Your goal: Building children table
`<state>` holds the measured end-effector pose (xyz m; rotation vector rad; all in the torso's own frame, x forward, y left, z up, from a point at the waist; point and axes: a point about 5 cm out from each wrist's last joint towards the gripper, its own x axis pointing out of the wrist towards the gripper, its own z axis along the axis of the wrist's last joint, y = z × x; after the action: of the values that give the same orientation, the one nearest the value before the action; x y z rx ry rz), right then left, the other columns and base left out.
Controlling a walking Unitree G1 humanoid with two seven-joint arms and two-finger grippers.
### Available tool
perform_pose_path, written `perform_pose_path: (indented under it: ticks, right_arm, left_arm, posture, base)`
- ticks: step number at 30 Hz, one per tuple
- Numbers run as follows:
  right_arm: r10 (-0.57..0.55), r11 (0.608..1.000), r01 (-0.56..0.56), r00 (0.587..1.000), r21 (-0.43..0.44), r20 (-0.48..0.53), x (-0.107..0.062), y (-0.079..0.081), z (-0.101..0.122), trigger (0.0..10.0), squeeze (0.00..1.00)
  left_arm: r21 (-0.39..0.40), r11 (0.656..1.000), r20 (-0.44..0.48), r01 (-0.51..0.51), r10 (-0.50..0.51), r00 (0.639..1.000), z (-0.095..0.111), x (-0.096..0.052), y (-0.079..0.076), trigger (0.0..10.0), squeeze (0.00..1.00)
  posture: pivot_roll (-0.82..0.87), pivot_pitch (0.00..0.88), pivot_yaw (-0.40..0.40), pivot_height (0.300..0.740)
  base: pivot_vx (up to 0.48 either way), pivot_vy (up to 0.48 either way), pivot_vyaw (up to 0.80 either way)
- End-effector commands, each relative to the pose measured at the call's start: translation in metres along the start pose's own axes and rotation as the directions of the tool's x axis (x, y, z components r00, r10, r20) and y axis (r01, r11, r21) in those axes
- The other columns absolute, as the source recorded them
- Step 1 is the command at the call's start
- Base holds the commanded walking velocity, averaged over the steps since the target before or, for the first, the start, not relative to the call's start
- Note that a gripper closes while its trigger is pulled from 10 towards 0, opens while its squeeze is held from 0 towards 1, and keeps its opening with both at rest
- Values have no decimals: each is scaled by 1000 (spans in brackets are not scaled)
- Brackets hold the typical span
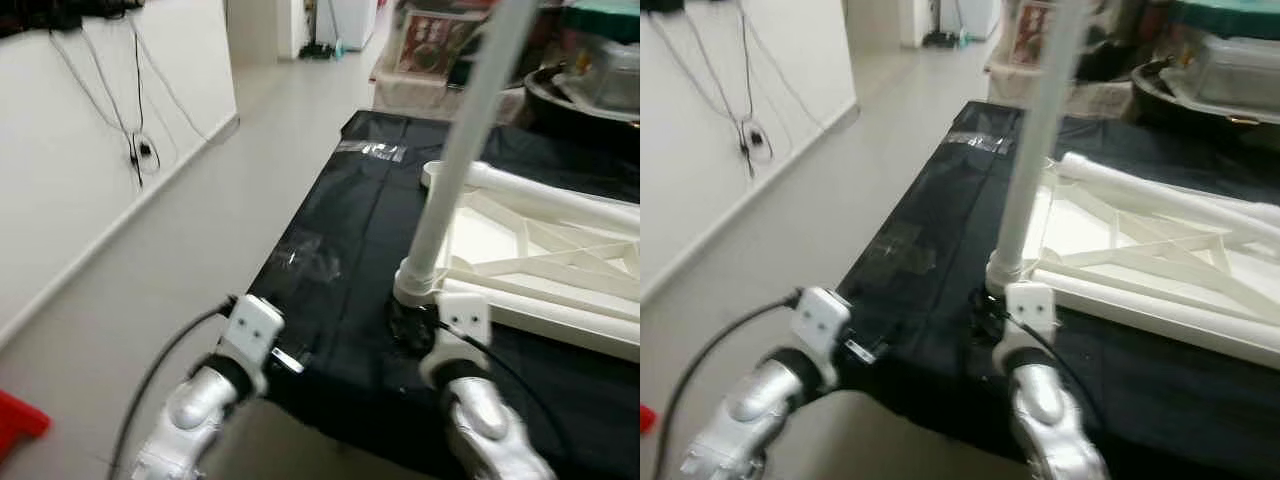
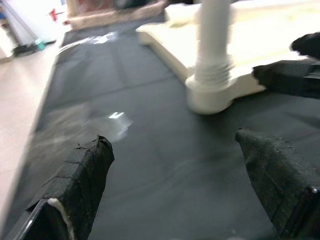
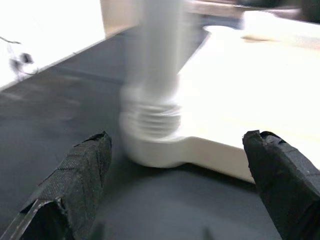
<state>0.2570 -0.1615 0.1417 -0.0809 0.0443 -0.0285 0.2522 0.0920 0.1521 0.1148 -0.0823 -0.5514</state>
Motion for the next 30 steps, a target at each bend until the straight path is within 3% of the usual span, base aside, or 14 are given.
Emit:
perform_pose_path:
  ticks: [1, 4, 13, 17, 22, 23, 27, 28, 29, 30]
  right_arm:
    - [15, 1000, -15, 1000, 1, 19, 3, 1, 2, 10000, 0]
    - [27, 1000, -26, 999, -5, 31, 5, -3, 3, 10000, 0]
    - [237, 968, -241, 970, 76, 56, 17, -3, 6, 10000, 0]
    - [340, 935, -347, 936, 76, 92, 37, -19, 15, 10000, 0]
    - [374, 921, -383, 921, 75, 105, 49, -26, 23, 10000, 0]
    - [396, 911, -405, 911, 72, 116, 56, -29, 28, 10000, 1000]
    - [435, 893, -445, 891, 62, 126, 64, -33, 35, 10000, 1000]
    - [469, 876, -479, 873, 51, 132, 68, -35, 40, 10000, 263]
    - [513, 852, -522, 847, 38, 138, 72, -39, 46, 10000, 0]
    - [513, 852, -522, 847, 38, 138, 72, -39, 46, 10000, 0]
  left_arm:
    - [18, 1000, -26, -21, 22, 999, -5, -2, 5, 10000, 0]
    - [13, 999, -38, -41, 42, 998, -7, -1, 6, 10000, 0]
    - [-3, 998, -32, -65, 64, 997, -7, -1, 8, 10000, 0]
    - [-12, 998, -17, -63, 63, 998, -5, -2, 7, 10000, 0]
    - [-29, 998, -2, -59, 59, 998, -2, -4, 6, 10000, 0]
    - [-35, 998, 4, -52, 52, 999, 0, -5, 5, 10000, 0]
    - [-47, 998, 10, -39, 40, 999, 2, -6, 2, 10000, 0]
    - [-51, 998, 11, -34, 35, 999, 2, -8, 1, 10000, 0]
    - [-57, 998, 11, -29, 29, 1000, 3, -10, -1, 10000, 0]
    - [-57, 998, 11, -29, 29, 1000, 3, -10, -1, 10000, 0]
  posture:
    - [87, 127, -19, 740]
    - [87, 127, -18, 740]
    - [91, 136, -24, 740]
    - [94, 147, -22, 740]
    - [106, 158, -22, 740]
    - [108, 164, -20, 740]
    - [113, 172, -21, 740]
    - [116, 179, -20, 740]
    - [117, 183, -18, 740]
    - [117, 183, -18, 740]
  base:
    - [0, -461, 0]
    - [0, 0, 0]
    - [0, 0, 0]
    - [0, 0, 0]
    - [0, 0, 0]
    - [0, 0, 0]
    - [0, 0, 0]
    - [0, 0, 0]
    - [0, 0, 0]
    - [0, 0, 0]
